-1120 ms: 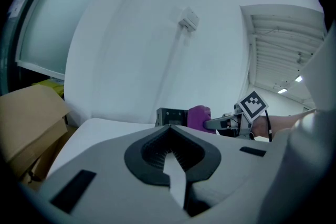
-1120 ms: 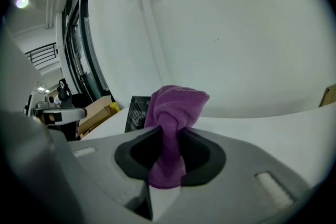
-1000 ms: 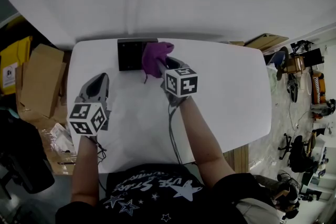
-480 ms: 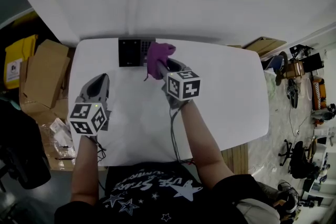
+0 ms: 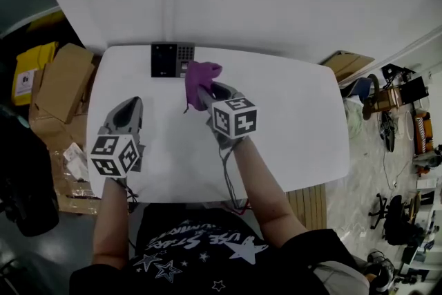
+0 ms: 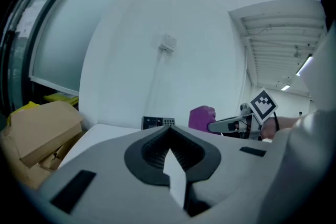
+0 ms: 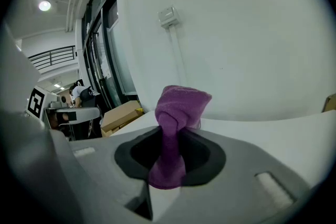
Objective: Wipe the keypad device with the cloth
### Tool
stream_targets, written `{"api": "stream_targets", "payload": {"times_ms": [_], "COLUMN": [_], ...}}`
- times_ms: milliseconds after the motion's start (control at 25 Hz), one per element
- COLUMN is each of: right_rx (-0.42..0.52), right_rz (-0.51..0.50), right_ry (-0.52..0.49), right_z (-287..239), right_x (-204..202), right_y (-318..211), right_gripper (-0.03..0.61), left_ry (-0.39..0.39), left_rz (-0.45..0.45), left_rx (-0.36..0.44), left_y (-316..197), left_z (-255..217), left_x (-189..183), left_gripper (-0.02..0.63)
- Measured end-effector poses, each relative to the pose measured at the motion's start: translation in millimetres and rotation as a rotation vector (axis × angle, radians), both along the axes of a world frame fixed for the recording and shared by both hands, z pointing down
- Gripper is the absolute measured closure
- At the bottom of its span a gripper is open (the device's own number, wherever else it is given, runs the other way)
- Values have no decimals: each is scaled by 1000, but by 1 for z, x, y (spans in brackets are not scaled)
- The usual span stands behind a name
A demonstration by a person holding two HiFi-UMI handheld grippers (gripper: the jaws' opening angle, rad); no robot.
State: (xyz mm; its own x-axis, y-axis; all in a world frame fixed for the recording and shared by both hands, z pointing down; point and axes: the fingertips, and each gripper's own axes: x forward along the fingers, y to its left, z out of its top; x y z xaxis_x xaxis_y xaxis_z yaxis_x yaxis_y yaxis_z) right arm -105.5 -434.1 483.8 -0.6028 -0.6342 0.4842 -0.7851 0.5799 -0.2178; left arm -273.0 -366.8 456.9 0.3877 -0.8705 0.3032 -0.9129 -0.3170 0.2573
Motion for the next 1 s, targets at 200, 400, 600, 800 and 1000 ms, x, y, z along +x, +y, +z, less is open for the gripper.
{"api": "stream_targets", "payload": {"times_ms": [200, 400, 600, 800, 1000], "right_rx": [15, 31, 37, 45, 48], "right_rz": [-39, -95, -147, -201, -244], "right_ry": [-26, -42, -61, -57, -58], "right_z": [-13, -19, -22, -22, -19], "right_x": [3, 1, 5, 18, 43], "right_y": [31, 67, 103, 142, 180], "right_gripper": [486, 486, 486, 486, 486], "left_ry": [-8, -24, -29, -26, -13], "left_rz": [-36, -83, -123, -163, -194], "left_rx": [19, 41, 59, 68, 68], "left_y": [37, 78, 114, 153, 188], "left_z": [-12, -20, -26, -25, -21], "left_x": [12, 15, 24, 41, 69], "left_gripper": [607, 607, 607, 607, 607]}}
